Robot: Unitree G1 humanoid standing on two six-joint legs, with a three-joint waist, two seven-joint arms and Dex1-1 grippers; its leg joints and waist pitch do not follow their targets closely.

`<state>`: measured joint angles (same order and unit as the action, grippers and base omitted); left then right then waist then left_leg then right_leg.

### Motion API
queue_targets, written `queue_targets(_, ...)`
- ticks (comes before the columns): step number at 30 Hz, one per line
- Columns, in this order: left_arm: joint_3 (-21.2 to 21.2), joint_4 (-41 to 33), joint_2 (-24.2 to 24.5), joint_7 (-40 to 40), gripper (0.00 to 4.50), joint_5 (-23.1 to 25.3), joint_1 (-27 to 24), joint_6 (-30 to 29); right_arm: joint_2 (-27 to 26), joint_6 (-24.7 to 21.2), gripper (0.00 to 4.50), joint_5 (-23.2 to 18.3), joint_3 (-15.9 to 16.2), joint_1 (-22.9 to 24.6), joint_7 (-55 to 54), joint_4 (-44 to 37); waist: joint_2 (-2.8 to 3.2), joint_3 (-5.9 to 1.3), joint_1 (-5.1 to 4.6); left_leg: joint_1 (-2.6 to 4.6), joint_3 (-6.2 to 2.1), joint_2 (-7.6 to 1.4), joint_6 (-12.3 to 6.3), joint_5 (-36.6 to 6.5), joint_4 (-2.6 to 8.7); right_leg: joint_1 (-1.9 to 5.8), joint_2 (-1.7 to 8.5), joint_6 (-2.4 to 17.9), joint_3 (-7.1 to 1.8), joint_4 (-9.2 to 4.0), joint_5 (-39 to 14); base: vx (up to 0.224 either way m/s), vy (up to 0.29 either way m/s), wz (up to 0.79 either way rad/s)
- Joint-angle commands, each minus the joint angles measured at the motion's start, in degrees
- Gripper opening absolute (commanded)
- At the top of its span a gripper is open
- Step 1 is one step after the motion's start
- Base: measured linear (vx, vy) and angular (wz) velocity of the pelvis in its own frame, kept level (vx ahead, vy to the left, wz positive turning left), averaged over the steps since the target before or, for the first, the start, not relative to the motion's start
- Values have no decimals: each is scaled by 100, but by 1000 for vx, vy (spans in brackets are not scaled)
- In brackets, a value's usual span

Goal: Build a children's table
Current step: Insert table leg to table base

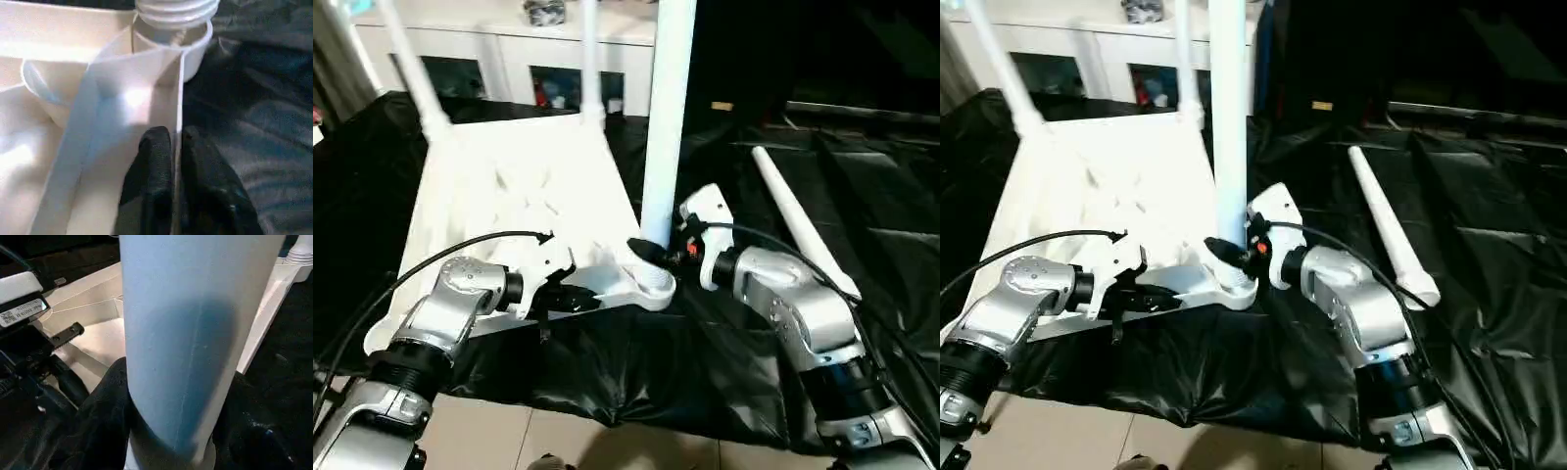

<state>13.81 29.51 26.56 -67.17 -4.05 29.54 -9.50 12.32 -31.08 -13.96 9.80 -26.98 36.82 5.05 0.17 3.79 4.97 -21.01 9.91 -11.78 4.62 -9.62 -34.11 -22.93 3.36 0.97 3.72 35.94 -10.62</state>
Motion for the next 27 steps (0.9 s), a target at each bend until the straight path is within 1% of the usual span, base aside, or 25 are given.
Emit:
queue_targets(1, -2, 11, 49, 72, 75, 69, -6, 108, -12, -75, 187, -104, -109, 12, -54, -239, 5, -413, -1, 87, -49, -118, 170, -1376, 407, 240, 438, 755, -304, -527, -1904, 0, 0, 0)
queue_targets(2, 18, 38, 60, 60, 85, 90, 2, 136, -19, -85, 187, -109, -124, 22, -69, -257, 11, -419, 4, 91, -49, -122, 168, -1358, 405, 239, 440, 767, -305, -517, -1843, 0, 0, 0)
queue_targets(6, 36, 39, 73, 4, 85, 84, -4, 70, -18, -110, 187, -121, -147, 73, -86, -323, 20, -428, -3, 79, -45, -122, 166, -1288, 405, 252, 432, 853, -305, -481, -1537, 0, 0, 0)
queue_targets(7, 41, 32, 79, -19, 58, 65, -4, 20, -18, -114, 187, -119, -149, 90, -93, -335, 14, -428, -6, 78, -43, -120, 164, -1284, 404, 256, 434, 866, -306, -480, -1514, 0, 0, 0)
queue_targets(9, 33, 27, 77, -23, 51, 58, -7, -4, -13, -121, 187, -121, -150, 104, -97, -348, 22, -423, -6, 82, -42, -120, 165, -1305, 404, 252, 441, 883, -307, -486, -1548, 0, 0, 0)
queue_targets(10, 27, 21, 76, -33, 46, 48, -13, -23, -9, -127, 187, -124, -152, 114, -98, -360, 15, -423, -7, 83, -37, -117, 166, -1316, 401, 251, 440, 879, -309, -491, -1573, 0, 0, 0)
queue_targets(11, 27, 7, 77, -64, 31, 32, -21, -51, -2, -137, 187, -129, -156, 121, -96, -374, 18, -415, -7, 87, -38, -117, 171, -1356, 404, 247, 442, 870, -307, -497, -1655, 0, 0, 0)
queue_targets(12, 58, -52, 102, -137, 15, 21, -52, -120, 21, -187, 187, -156, -176, 139, -97, -429, -4, -410, -13, 93, -38, -118, 173, -1404, 406, 244, 441, 841, -306, -511, -1766, 0, 0, 0)
queue_targets(13, 81, -87, 120, -182, 15, 20, -73, -154, 32, -219, 187, -174, -190, 150, -97, -461, 9, -410, -3, 95, -45, -124, 171, -1408, 409, 245, 447, 815, -310, -513, -1829, 0, 0, 0)
queue_targets(14, 102, -118, 136, -220, 7, 25, -93, -185, 43, -246, 187, -188, -203, 163, -98, -488, 9, -404, -7, 98, -44, -124, 168, -1425, 412, 236, 444, 801, -308, -520, -1866, 0, 0, 0)
queue_targets(15, 132, -159, 157, -250, 3, 46, -122, -192, 70, -277, 187, -190, -205, 188, -87, -522, 2, -403, -10, 90, -48, -124, 167, -1427, 418, 244, 443, 784, -309, -523, -1886, 0, 0, 0)
queue_targets(16, 143, -172, 165, -256, 1, 58, -132, -184, 82, -288, 187, -188, -203, 198, -81, -534, 5, -405, -14, 82, -53, -125, 182, -1422, 424, 249, 442, 759, -305, -522, -1889, 0, 0, 0)
queue_targets(17, 140, -208, 161, -272, 1, 33, -156, -224, 93, -306, 187, -198, -210, 217, -71, -545, -30, -412, -23, 77, -48, -124, 178, -1392, 421, 255, 440, 756, -305, -517, -1848, 0, 0, 0)
queue_targets(18, 130, -237, 154, -282, 0, 11, -174, -259, 102, -322, 187, -205, -214, 233, -61, -551, -9, -418, -23, 84, -50, -127, 179, -1346, 417, 249, 444, 790, -306, -500, -1760, 0, 0, 0)
queue_targets(21, 114, -273, 150, -263, 0, 2, -191, -274, 132, -322, 187, -198, -201, 261, -26, -530, -13, -423, -26, 80, -39, -122, 159, -1294, 404, 250, 439, 839, -309, -493, -1627, 0, 0, 0)
queue_targets(22, 100, -261, 138, -208, 0, 14, -185, -228, 131, -291, 187, -187, -202, 257, -13, -453, -47, -426, -26, 74, -34, -122, 136, -1245, 405, 258, 435, 863, -308, -486, -1519, 0, 0, 0)
queue_targets(23, 100, -261, 138, -208, 0, 14, -185, -228, 131, -291, 187, -187, -202, 257, -13, -453, -37, -429, -19, 78, -35, -123, 130, -1228, 401, 256, 438, 872, -309, -477, -1498, 0, 0, 0)
queue_targets(26, 3, -284, 57, -94, 0, -71, -151, -293, 95, -192, 187, -169, -196, 208, -45, -198, -33, -426, -14, 78, -30, -121, 124, -1235, 396, 253, 444, 883, -308, -484, -1537, 0, 0, 0)
queue_targets(27, -3, -292, 50, -106, 0, -91, -140, -313, 68, -159, 187, -167, -184, 186, -35, -82, -41, -423, -15, 77, -30, -119, 127, -1254, 398, 248, 446, 885, -306, -488, -1593, 0, 0, 0)
